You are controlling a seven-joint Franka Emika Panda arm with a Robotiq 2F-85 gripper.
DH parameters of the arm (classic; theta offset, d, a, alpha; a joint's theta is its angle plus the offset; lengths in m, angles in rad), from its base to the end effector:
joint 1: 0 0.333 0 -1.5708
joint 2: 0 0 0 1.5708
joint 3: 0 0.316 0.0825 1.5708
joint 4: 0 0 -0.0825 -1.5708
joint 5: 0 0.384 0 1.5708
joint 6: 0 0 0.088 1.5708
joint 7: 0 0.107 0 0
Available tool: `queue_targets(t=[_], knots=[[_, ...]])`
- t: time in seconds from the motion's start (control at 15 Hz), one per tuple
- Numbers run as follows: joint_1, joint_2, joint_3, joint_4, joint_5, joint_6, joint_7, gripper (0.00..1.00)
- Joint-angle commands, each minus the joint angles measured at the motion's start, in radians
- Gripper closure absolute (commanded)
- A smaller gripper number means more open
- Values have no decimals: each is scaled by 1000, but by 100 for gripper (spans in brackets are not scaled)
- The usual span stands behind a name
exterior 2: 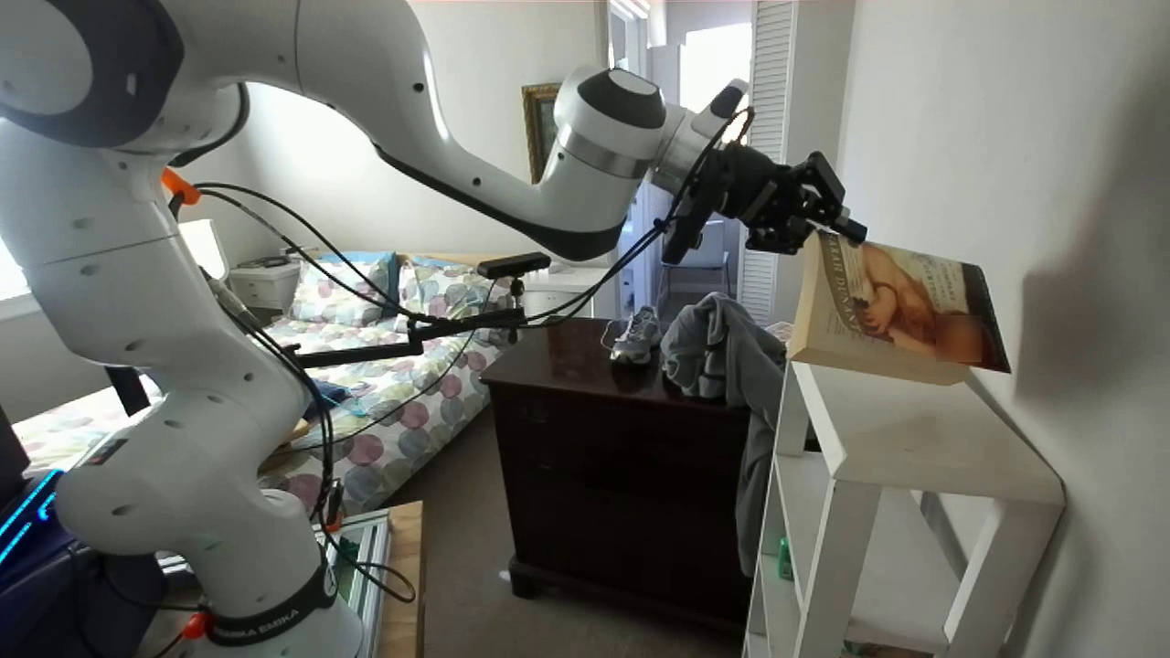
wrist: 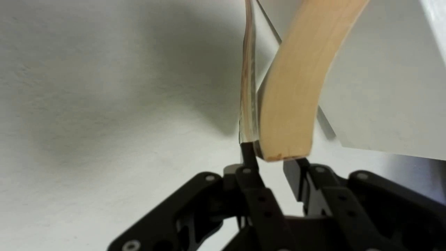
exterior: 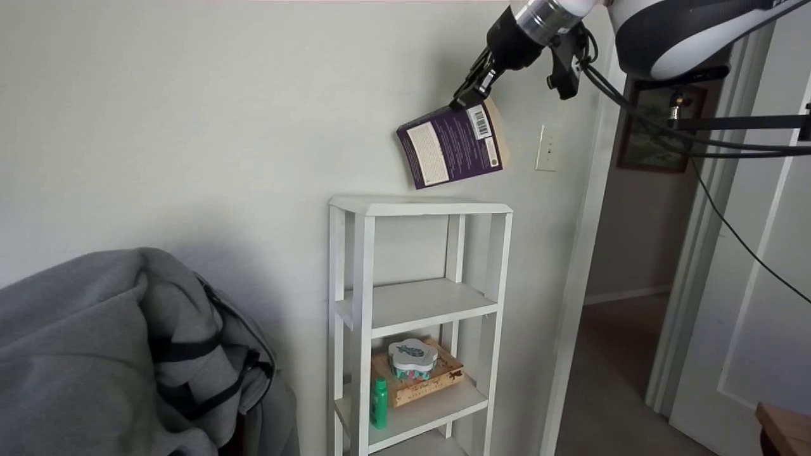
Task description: Move the book to the top of the shelf
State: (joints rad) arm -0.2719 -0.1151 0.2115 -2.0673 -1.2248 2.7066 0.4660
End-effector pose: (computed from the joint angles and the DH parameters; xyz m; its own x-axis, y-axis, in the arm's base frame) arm 0.5635 0.0031 0.5487 0.6475 0.5829 0.4908 0.0461 -0.6728 0.7384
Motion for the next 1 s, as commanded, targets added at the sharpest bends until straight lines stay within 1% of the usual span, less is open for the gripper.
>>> queue_targets(t=[0.0, 0.13, 0.33, 0.8, 0.93], knots=[[-2, 79, 21, 56, -122, -31, 88, 94], [1, 113, 22, 68, -173, -40, 128, 94], [8, 157, 21, 89, -217, -48, 164, 94], [36, 229, 33, 130, -216, -46, 222, 93], [44, 250, 30, 143, -245, -47, 266, 93]])
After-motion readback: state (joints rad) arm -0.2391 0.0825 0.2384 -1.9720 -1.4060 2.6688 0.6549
